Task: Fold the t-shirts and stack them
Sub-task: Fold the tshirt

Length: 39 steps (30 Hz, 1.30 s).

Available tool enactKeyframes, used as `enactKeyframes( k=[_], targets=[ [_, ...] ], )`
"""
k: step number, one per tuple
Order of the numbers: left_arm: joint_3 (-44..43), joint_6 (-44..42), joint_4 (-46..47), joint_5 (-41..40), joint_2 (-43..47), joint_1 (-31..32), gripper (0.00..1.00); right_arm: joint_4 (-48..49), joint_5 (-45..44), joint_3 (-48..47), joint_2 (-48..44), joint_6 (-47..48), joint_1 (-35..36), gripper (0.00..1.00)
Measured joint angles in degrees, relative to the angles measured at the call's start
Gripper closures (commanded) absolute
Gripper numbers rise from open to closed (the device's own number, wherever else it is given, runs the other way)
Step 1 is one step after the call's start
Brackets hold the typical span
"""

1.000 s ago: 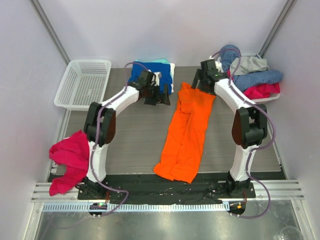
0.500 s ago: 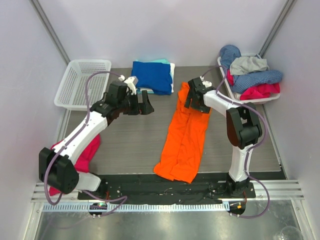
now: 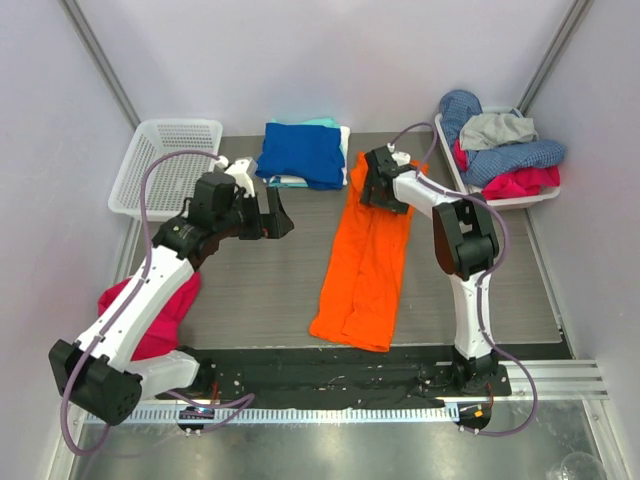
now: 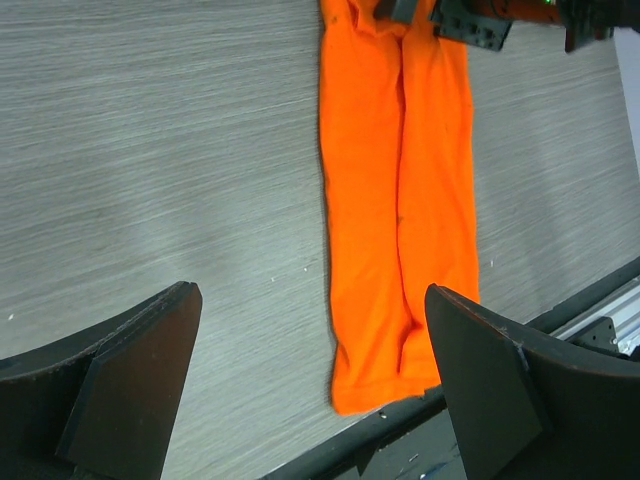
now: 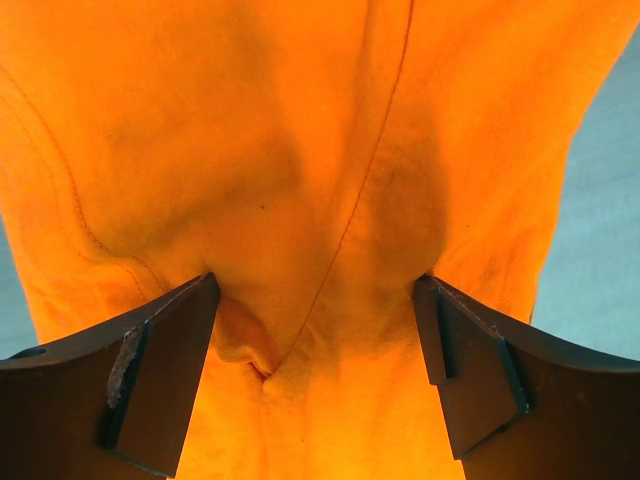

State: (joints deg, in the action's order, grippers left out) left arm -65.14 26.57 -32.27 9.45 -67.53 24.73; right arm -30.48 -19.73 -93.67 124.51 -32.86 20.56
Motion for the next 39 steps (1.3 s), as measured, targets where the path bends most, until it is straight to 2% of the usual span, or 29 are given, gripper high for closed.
enactKeyframes(
  k=[10, 15, 19, 21, 25, 30, 34, 37, 39],
  targets=[
    [0.2, -0.6, -4.2, -1.4, 2.9, 0.0, 0.0, -1.4, 0.5, -16.6, 9.9, 7.5, -5.1, 0.11],
    [0.9, -0.5, -3.9, -1.0, 2.1, 0.0, 0.0, -2.9, 2.7, -17.6, 9.0, 10.2, -6.4, 0.11],
    [3.3, 0.6, -1.4, 0.7, 0.5, 0.0, 0.0, -4.2, 5.9, -15.8, 2.1, 11.3, -6.8, 0.11],
    [4.7, 1.7, 0.5, 2.1, -0.7, 0.0, 0.0, -4.4, 7.2, -12.0, -5.7, 11.0, -6.6, 0.11],
    [8.8, 3.9, 5.9, 5.7, -4.0, 0.0, 0.0, -1.3, 9.6, 3.4, -28.0, 6.6, -5.8, 0.12],
    [16.5, 6.8, 12.7, 10.0, -9.7, 0.3, 0.0, 4.1, 13.0, 34.1, -55.6, -4.7, -2.4, 0.14],
    [20.2, 9.0, 16.4, 13.0, -13.6, 0.9, 0.0, 0.5, 13.7, 52.2, -65.7, -14.4, 3.0, 0.14],
    [21.5, 10.8, 20.1, 14.6, -14.9, 2.6, 0.0, -5.4, 13.0, 59.3, -73.0, -20.9, 7.2, 0.15],
    [22.0, 12.1, 22.7, 15.4, -16.0, 4.7, 0.0, -7.5, 12.4, 60.5, -77.5, -24.0, 8.6, 0.16]
  ],
)
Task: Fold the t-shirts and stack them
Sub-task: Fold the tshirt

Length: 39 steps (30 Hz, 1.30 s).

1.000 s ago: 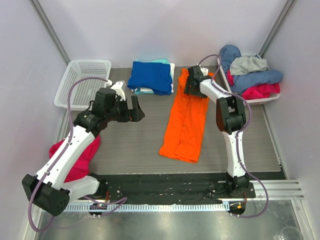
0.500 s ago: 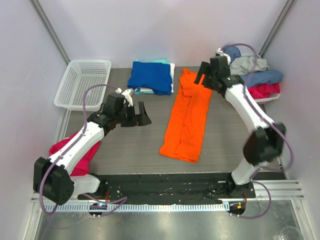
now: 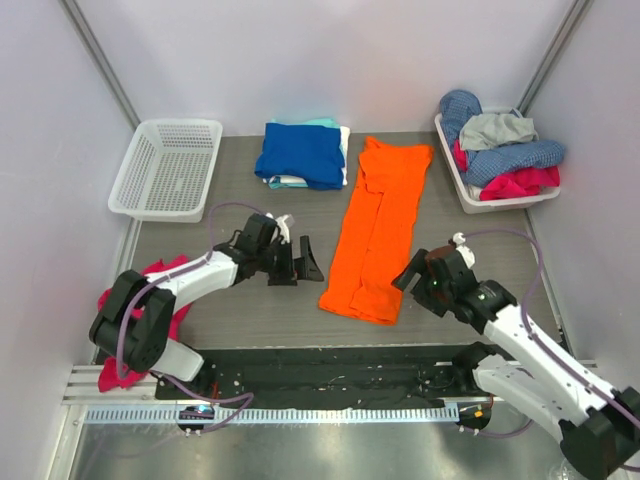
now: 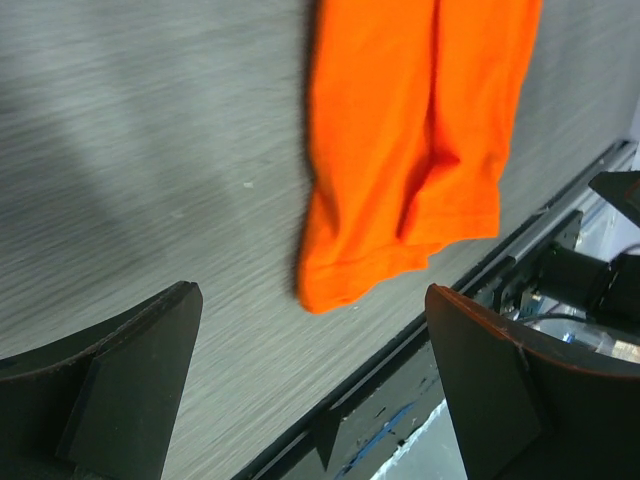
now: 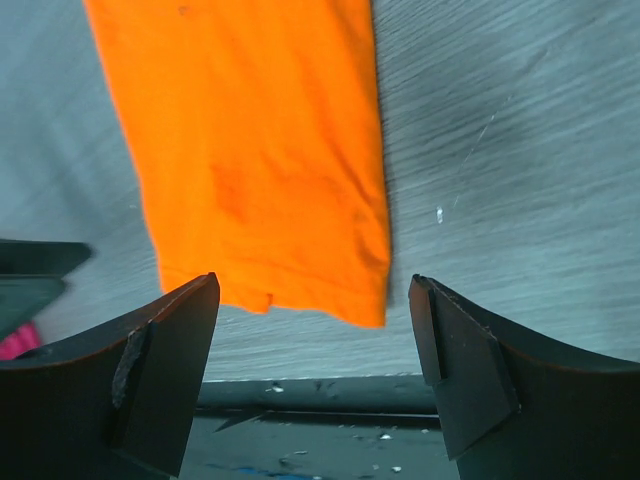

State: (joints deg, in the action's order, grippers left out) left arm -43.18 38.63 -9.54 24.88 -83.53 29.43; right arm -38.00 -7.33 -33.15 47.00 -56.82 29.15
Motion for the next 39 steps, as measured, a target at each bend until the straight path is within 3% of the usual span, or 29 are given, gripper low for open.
enactKeyframes(
  k=[6, 16, 24, 34, 39],
  targets=[
    [1.7, 4.7, 7.2, 0.7, -3.6, 6.9, 0.04, -5.2, -1.7, 2.6, -9.5, -7.5, 1.8, 0.2],
    [4.1, 8.5, 11.1, -0.7, -5.4, 14.1, 0.24, -13.4, -3.1, 3.3, -6.5, -10.8, 4.4, 0.2],
    [4.2, 8.9, 11.4, -1.8, -5.6, 14.1, 0.29, -8.3, -3.1, 9.2, -1.9, -13.1, 7.1, 0.2],
    [1.1, 5.5, 7.2, -5.3, -6.8, 14.1, 0.35, 0.3, -3.3, 8.5, 5.3, -15.0, 9.8, 0.21],
    [0.9, 4.2, 6.2, -6.4, -6.8, 13.9, 0.42, 4.1, -3.3, 8.1, 8.0, -15.9, 10.9, 0.31]
  ],
)
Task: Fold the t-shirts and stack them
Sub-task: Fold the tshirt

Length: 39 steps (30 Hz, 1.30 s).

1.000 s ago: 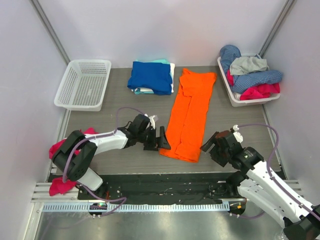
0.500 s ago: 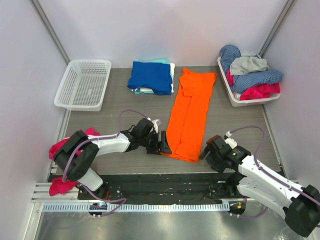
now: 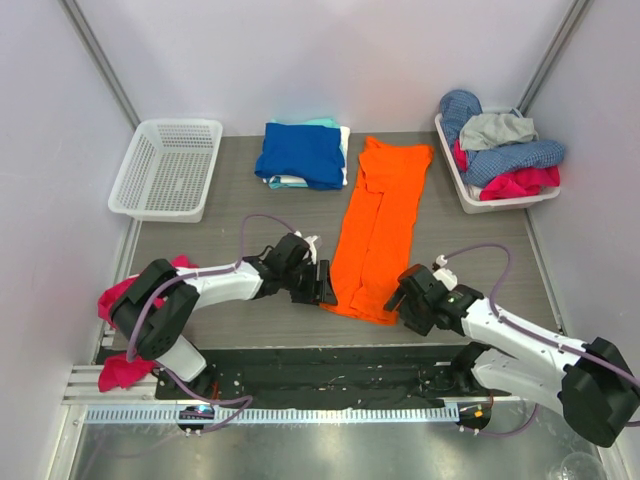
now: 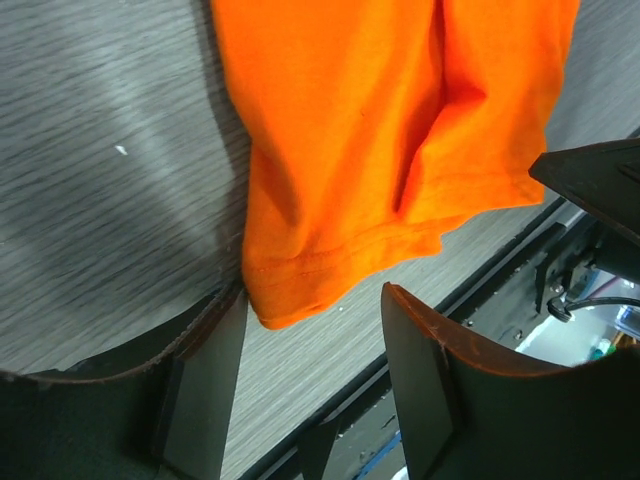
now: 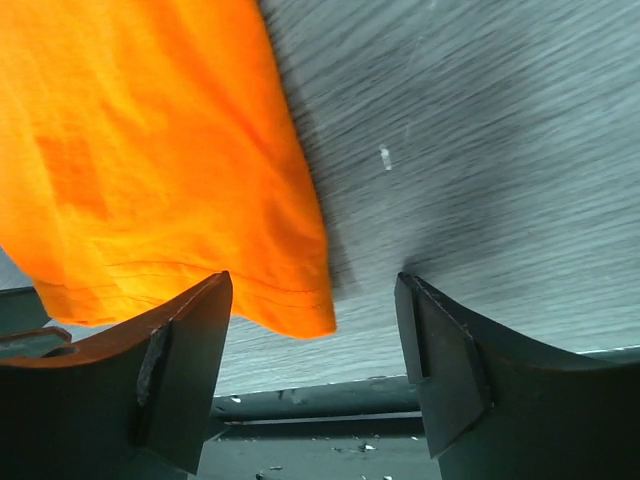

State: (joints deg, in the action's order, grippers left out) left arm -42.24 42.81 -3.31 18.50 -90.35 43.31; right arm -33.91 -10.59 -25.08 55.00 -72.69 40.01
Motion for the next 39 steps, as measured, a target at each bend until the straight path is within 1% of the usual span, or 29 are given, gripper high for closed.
enactKeyframes(
  k=[1, 3, 4, 7, 12, 13, 14, 15, 16, 19, 24, 29, 33, 39],
  targets=[
    [0.0, -0.1, -0.1, -0.2, 0.0, -0.1, 0.43, 0.4, 0.0, 0.0, 0.4, -0.1, 0.2, 0.4],
    [0.0, -0.3, -0.4, -0.4, 0.0, -0.2, 0.45, 1.0, 0.0, 0.0, 0.9, -0.6, 0.6, 0.49],
    [0.0, -0.4, -0.4, -0.5, 0.0, -0.3, 0.46, 1.0, 0.0, 0.0, 1.1, -0.8, 0.8, 0.56],
    [0.0, -1.0, -0.7, -0.8, 0.0, -0.3, 0.48, 1.1, 0.0, 0.0, 1.2, -1.4, 1.4, 0.63],
    [0.0, -1.2, -0.8, -1.0, -0.2, -0.4, 0.52, 1.2, 0.0, 0.2, 1.2, -1.9, 2.0, 0.68],
    [-0.1, -1.2, -0.8, -1.0, -0.3, -0.4, 0.53, 1.2, 0.0, 0.3, 1.2, -2.1, 2.1, 0.71],
    [-0.1, -1.2, -0.8, -1.0, -0.4, -0.5, 0.59, 1.2, 0.0, 0.5, 1.2, -2.3, 2.2, 0.74],
    [-0.2, -1.2, -0.8, -1.0, -0.6, -0.5, 0.64, 1.2, 0.0, 0.7, 1.2, -2.5, 2.2, 0.87],
    [-0.3, -1.3, -0.8, -1.1, -0.7, -0.5, 0.76, 1.2, 0.0, 0.7, 1.2, -2.5, 2.3, 0.99],
    [-0.7, -1.3, -1.1, -2.0, -1.9, -0.6, 1.0, 1.7, 0.0, 1.0, 1.2, -2.8, 2.4, 0.99],
    [-2.3, -1.3, -2.0, -2.4, -3.1, -0.6, 1.0, 1.3, -0.5, 1.0, 1.1, -2.9, 2.9, 0.99],
    [-2.8, -1.6, -5.4, -3.2, -1.8, -0.6, 1.0, -3.1, -1.5, -2.6, 1.1, -2.3, 4.0, 0.99],
    [-2.7, -2.2, -10.1, -4.5, 4.9, -0.6, 1.0, -7.1, -2.5, -7.3, 1.1, -2.4, 7.3, 0.99],
    [-2.0, -2.8, -16.2, -6.6, 17.9, -0.5, 1.0, -13.4, -5.9, -11.9, 1.1, -6.3, 17.4, 0.99]
  ],
)
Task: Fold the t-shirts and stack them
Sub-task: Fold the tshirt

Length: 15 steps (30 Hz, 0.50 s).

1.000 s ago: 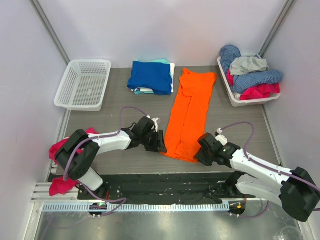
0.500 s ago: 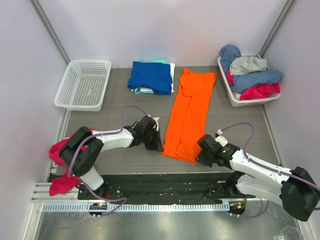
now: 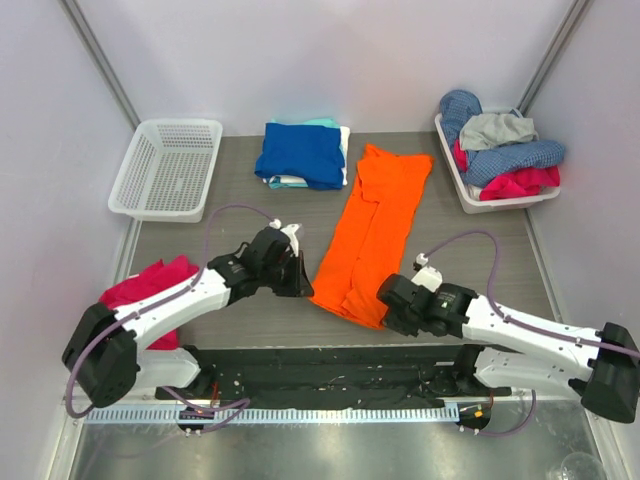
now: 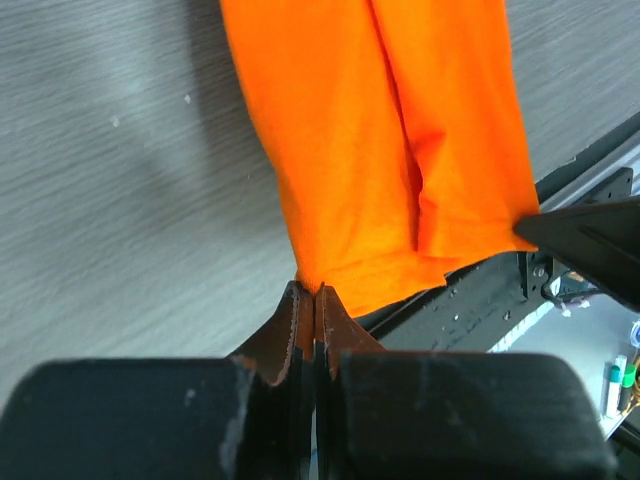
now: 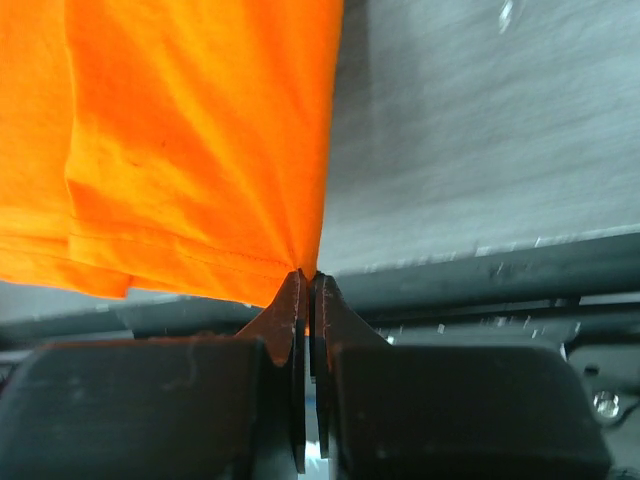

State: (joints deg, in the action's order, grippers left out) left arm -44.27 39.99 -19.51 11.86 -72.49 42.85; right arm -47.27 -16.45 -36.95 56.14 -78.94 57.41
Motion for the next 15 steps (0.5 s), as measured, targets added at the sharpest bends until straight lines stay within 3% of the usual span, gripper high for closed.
enactKeyframes(
  k=[10, 15],
  targets=[
    [6.4, 3.8, -6.9, -2.7, 10.4, 5.0, 1.0, -6.7, -6.9, -8.3, 9.4, -13.7, 22.0, 0.99],
    [6.7, 6.7, -9.3, -4.7, 15.5, 7.0, 1.0, -8.7, -11.2, -11.9, 13.4, -20.7, 28.9, 0.99]
  ],
)
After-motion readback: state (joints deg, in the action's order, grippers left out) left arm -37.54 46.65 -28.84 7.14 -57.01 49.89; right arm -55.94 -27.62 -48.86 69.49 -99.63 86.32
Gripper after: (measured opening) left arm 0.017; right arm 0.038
